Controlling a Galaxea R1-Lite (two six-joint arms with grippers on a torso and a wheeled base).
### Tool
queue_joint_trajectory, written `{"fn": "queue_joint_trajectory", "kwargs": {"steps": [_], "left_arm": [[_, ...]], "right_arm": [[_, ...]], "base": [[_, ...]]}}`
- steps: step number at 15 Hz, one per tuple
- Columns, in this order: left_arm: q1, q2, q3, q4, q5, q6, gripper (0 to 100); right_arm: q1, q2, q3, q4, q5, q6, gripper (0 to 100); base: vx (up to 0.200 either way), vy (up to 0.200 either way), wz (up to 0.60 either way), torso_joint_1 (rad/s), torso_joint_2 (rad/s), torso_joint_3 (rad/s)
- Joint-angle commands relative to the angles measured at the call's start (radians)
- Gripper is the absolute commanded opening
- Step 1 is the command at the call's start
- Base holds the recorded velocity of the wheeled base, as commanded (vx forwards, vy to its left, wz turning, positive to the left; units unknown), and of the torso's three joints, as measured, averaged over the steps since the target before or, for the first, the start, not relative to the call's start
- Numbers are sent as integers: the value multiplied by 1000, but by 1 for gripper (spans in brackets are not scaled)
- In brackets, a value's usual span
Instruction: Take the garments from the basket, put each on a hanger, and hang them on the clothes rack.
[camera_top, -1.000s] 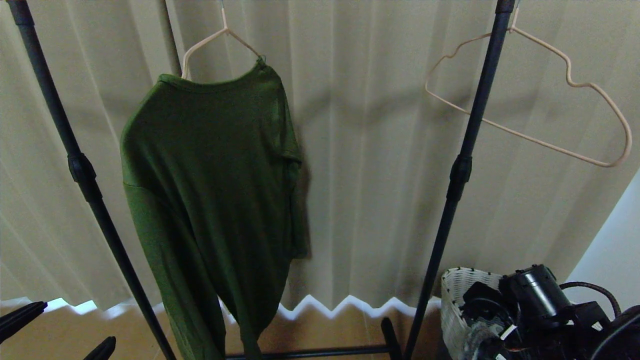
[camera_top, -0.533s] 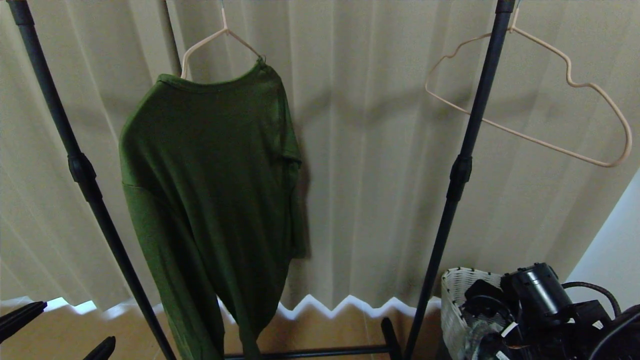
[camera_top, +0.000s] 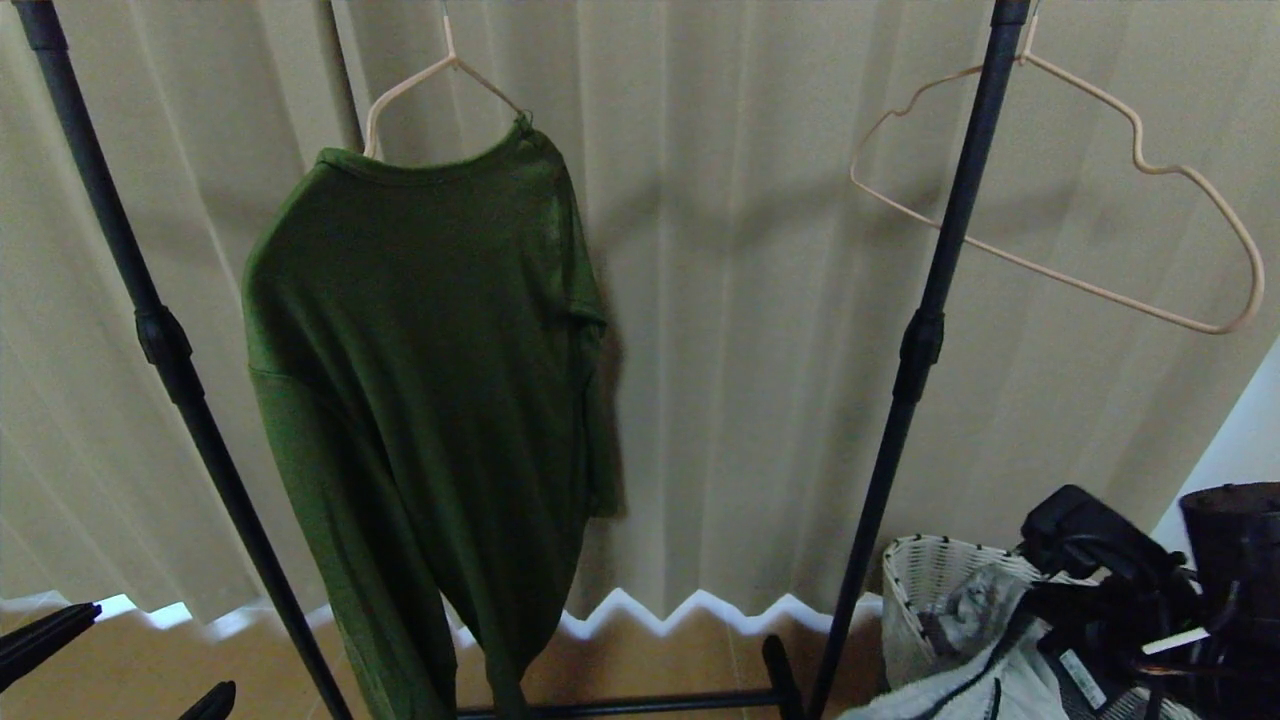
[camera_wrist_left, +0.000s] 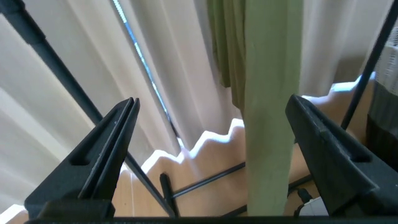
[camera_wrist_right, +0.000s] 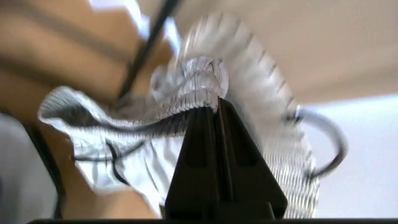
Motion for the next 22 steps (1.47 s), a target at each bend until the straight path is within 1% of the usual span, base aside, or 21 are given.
{"fn": "queue_joint_trajectory", "kwargs": {"steps": [1,2,4,9,11,12,15,16,17,19,20,21,22], "left_arm": [[-8,-20,0,-1,0,1,100],[-8,-28,0,-1,0,1,100],[-8,-31,0,-1,0,1,100],[-8,-46,0,-1,0,2,100],[-19,-52,1,1,-1,2,100],[-49,-52,0,-1,-3,4,100],[-195,-97,21,-1,-3,7,100],[-209,-98,23,-1,-3,5,100],[-221,-84,18,-1,-4,5,100],[-239,-47,-15,-1,-30,5,100],[-262,-4,-43,-1,-47,5,100],[-287,38,-66,-1,-53,7,100],[-344,115,-104,-2,-55,4,100]], "right_arm": [[2,-243,-20,0,71,-2,0],[2,-273,-24,0,98,-2,0],[2,-305,-32,0,111,-2,0],[2,-301,-60,1,111,-2,0],[5,-296,-63,0,113,-2,0],[19,-286,-70,-2,113,-2,0],[50,-276,-109,-2,139,-2,0],[53,-275,-113,-2,144,-2,0],[67,-272,-132,-2,165,-2,0],[82,-263,-152,-11,174,0,0],[91,-261,-166,-11,176,1,0],[102,-259,-172,-11,179,1,0],[124,-259,-182,-12,179,1,0]], "base": [[0,0,0,0,0,0],[0,0,0,0,0,0],[-200,0,0,5,2,5],[-200,0,0,-1,6,6],[0,0,0,0,0,0],[0,0,0,0,0,0],[0,0,0,0,0,0],[0,0,0,0,0,0],[0,0,0,0,0,0],[0,0,0,0,0,0],[0,0,0,0,0,0],[0,0,0,0,0,0],[0,0,0,0,0,0]]}}
